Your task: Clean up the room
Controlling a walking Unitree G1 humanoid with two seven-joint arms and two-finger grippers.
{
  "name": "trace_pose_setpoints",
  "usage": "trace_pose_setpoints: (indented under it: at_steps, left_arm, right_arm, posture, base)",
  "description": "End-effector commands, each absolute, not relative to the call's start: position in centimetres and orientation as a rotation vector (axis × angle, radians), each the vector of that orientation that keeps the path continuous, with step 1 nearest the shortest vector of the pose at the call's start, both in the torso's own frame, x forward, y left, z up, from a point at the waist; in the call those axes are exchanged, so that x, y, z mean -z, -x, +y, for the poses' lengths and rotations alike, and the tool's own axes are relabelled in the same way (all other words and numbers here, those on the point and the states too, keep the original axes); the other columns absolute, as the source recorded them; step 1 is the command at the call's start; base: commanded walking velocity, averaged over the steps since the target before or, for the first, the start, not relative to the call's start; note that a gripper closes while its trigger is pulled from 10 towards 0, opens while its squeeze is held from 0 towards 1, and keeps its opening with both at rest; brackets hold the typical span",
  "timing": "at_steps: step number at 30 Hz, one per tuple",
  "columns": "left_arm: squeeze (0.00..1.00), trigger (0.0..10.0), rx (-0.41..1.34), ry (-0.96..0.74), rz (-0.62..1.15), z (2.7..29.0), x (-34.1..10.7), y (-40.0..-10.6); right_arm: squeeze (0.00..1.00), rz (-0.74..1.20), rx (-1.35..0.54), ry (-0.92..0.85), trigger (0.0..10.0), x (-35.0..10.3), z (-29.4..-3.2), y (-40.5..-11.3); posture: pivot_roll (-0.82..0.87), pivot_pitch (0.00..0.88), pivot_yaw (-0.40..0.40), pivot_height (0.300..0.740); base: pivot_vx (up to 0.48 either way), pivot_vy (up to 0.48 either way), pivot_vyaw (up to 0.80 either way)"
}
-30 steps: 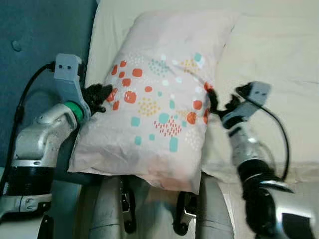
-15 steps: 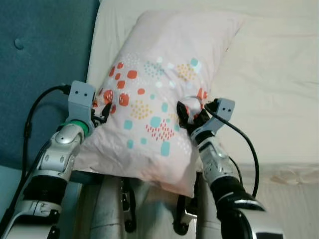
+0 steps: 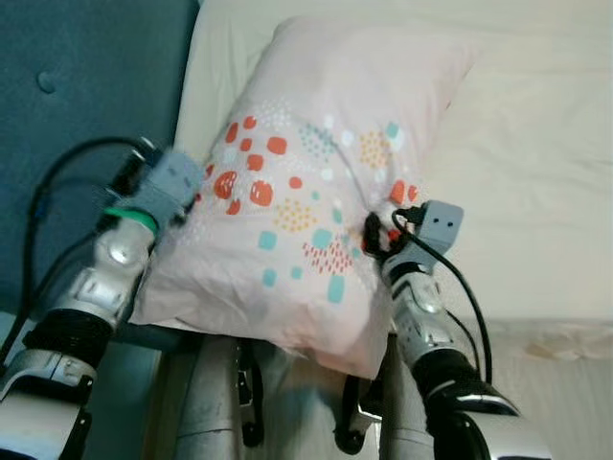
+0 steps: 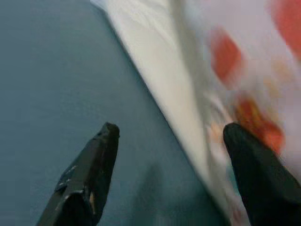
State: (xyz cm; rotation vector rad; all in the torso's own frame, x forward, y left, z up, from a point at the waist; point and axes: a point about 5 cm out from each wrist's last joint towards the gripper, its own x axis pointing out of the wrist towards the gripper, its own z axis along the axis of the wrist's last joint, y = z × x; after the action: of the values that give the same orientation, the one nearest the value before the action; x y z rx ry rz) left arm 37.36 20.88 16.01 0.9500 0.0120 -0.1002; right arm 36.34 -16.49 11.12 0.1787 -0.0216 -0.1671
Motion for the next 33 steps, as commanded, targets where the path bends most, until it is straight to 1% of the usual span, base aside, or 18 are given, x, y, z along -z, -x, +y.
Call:
trace_pose_setpoints:
  at_steps: [1, 3, 5, 6, 7, 9, 10, 12, 15, 16, 17, 19, 20, 21, 24, 29, 31, 33]
  left_arm:
    - [0.0, 10.0, 0.23, -1.076, 0.154, 21.4, -12.5, -36.4]
    - [0.0, 10.0, 0.316, -1.008, 0.278, 21.8, -10.7, -35.6]
    - [0.0, 10.0, 0.332, -0.96, 0.308, 21.9, -10.3, -35.5]
    - [0.0, 10.0, 0.447, -0.736, 0.344, 20.9, -9.9, -34.9]
    - [0.0, 10.0, 0.447, -0.736, 0.344, 20.9, -9.9, -34.9]
    - [0.0, 10.0, 0.553, -0.557, 0.337, 19.7, -10.3, -34.5]
    - [0.0, 10.0, 0.553, -0.557, 0.337, 19.7, -10.3, -34.5]
    - [0.0, 10.0, 0.687, -0.393, 0.324, 18.1, -11.1, -33.7]
    - [0.0, 10.0, 0.759, -0.327, 0.308, 17.1, -11.6, -33.2]
    - [0.0, 10.0, 0.831, -0.257, 0.296, 16.1, -12.4, -32.5]
    - [0.0, 10.0, 0.831, -0.257, 0.296, 16.1, -12.4, -32.5]
    - [0.0, 10.0, 0.935, -0.164, 0.274, 14.4, -13.6, -31.3]
    - [0.0, 10.0, 0.935, -0.164, 0.274, 14.4, -13.6, -31.3]
    - [0.0, 10.0, 0.967, -0.112, 0.26, 13.5, -14.2, -30.9]
    - [0.0, 10.0, 1.016, -0.049, 0.242, 12.4, -15.1, -30.6]
    - [0.0, 10.0, 0.959, -0.144, 0.27, 12.1, -13.7, -30.7]
    - [0.0, 10.0, 0.959, -0.144, 0.27, 12.1, -13.7, -30.7]
    - [0.0, 10.0, 0.703, -0.28, 0.283, 13.5, -12.5, -32.9]
  right_arm:
    - [0.0, 0.025, 0.207, -0.151, 10.0, -10.0, -17.7, -35.7]
    - [0.0, -0.009, 0.21, -0.124, 10.0, -11.1, -18.9, -36.2]
    - [0.0, -0.019, 0.209, -0.114, 10.0, -11.4, -19.2, -36.3]
    - [0.0, -0.021, 0.217, -0.109, 10.0, -12.0, -19.8, -36.6]
    - [0.0, -0.021, 0.217, -0.109, 10.0, -12.0, -19.8, -36.6]
    - [0.0, -0.016, 0.219, -0.103, 10.0, -12.1, -19.9, -36.8]
    - [0.0, -0.016, 0.219, -0.103, 10.0, -12.1, -19.9, -36.8]
    - [0.0, -0.005, 0.213, -0.097, 10.0, -12.2, -19.5, -37.1]
    - [0.0, -0.002, 0.212, -0.093, 10.0, -12.3, -19.2, -37.2]
    - [0.0, -0.002, 0.209, -0.093, 10.0, -12.6, -19.1, -37.5]
    - [0.0, -0.002, 0.209, -0.093, 10.0, -12.6, -19.1, -37.5]
    - [0.0, -0.013, 0.213, -0.09, 10.0, -13.4, -19.1, -37.9]
    - [0.0, -0.013, 0.213, -0.09, 10.0, -13.4, -19.1, -37.9]
    - [0.0, -0.026, 0.221, -0.084, 10.0, -13.9, -19.4, -38.2]
    - [0.0, -0.049, 0.24, -0.071, 10.0, -15.1, -20.1, -38.6]
    - [0.0, -0.151, 0.271, -0.043, 10.0, -18.2, -21.9, -39.2]
    - [0.0, -0.151, 0.271, -0.043, 10.0, -18.2, -21.9, -39.2]
    - [0.0, -0.182, 0.29, -0.027, 10.0, -19.1, -22.9, -39.2]
  posture:
    - [0.09, 0.268, 0.137, 0.596]
    - [0.09, 0.269, 0.137, 0.596]
    - [0.09, 0.27, 0.137, 0.596]
    - [0.09, 0.27, 0.136, 0.596]
    - [0.09, 0.27, 0.136, 0.596]
    - [0.1, 0.272, 0.135, 0.596]
    - [0.1, 0.272, 0.135, 0.596]
    - [0.11, 0.279, 0.136, 0.596]
    - [0.11, 0.274, 0.137, 0.596]
    - [0.12, 0.278, 0.14, 0.596]
    - [0.12, 0.278, 0.14, 0.596]
    - [0.12, 0.272, 0.141, 0.596]
    - [0.12, 0.272, 0.141, 0.596]
    - [0.12, 0.278, 0.142, 0.596]
    - [0.12, 0.269, 0.14, 0.596]
    - [0.12, 0.271, 0.144, 0.596]
    - [0.12, 0.271, 0.144, 0.596]
    - [0.11, 0.272, 0.141, 0.596]
  base:
    - [0.0, 0.0, 0.0]
    - [0.0, 0.0, 0.0]
    - [0.0, 0.0, 0.0]
    - [0.0, 0.0, 0.0]
    - [0.0, 0.0, 0.0]
    - [0.0, 0.0, 0.0]
    - [0.0, 0.0, 0.0]
    - [0.0, 0.0, 0.0]
    - [0.0, 0.0, 0.0]
    - [0.0, 0.0, 0.0]
    - [0.0, 0.0, 0.0]
    - [0.0, 0.0, 0.0]
    - [0.0, 0.0, 0.0]
    - [0.0, 0.0, 0.0]
    - [0.0, 0.0, 0.0]
    - [0.0, 0.0, 0.0]
    - [0.0, 0.0, 0.0]
    - [0.0, 0.0, 0.0]
